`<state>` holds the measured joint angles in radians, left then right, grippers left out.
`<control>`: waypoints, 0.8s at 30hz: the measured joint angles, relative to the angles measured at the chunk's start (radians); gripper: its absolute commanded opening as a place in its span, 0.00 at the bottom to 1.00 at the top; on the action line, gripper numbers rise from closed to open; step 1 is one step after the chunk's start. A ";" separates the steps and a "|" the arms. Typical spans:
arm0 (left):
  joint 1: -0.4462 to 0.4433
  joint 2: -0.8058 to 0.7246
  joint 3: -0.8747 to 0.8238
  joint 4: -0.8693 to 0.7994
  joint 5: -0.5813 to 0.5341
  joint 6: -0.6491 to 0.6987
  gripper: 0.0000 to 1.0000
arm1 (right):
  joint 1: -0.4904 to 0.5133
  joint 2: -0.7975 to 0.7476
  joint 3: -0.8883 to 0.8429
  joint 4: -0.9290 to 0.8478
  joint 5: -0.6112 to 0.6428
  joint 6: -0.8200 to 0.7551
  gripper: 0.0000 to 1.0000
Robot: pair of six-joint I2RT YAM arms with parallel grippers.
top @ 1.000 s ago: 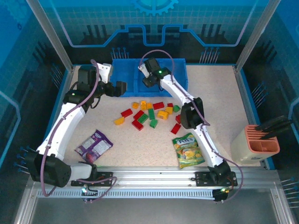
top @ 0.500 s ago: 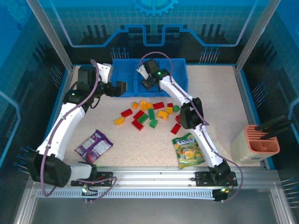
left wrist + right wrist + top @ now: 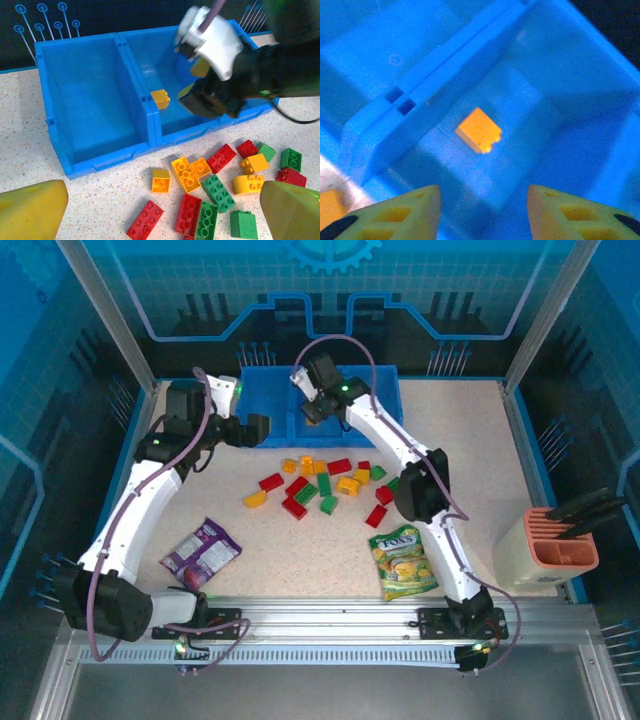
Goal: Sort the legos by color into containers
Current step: Place the lego in the container, then pick up the lego from the center of the table.
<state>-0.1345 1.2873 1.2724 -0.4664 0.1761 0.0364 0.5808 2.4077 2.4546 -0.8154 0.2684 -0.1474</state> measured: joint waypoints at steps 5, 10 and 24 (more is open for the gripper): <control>0.000 -0.003 0.000 0.000 -0.026 0.000 0.99 | -0.014 -0.275 -0.250 -0.096 0.027 0.288 0.51; 0.001 -0.045 -0.025 0.009 -0.112 -0.003 0.99 | -0.025 -0.613 -0.732 -0.100 0.039 0.577 0.53; 0.001 -0.059 -0.045 0.038 -0.132 -0.012 0.99 | 0.019 -0.822 -1.300 -0.014 -0.073 1.035 0.64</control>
<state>-0.1337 1.2282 1.2270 -0.4282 0.0437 0.0246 0.5995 1.5860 1.1549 -0.8291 0.1955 0.8875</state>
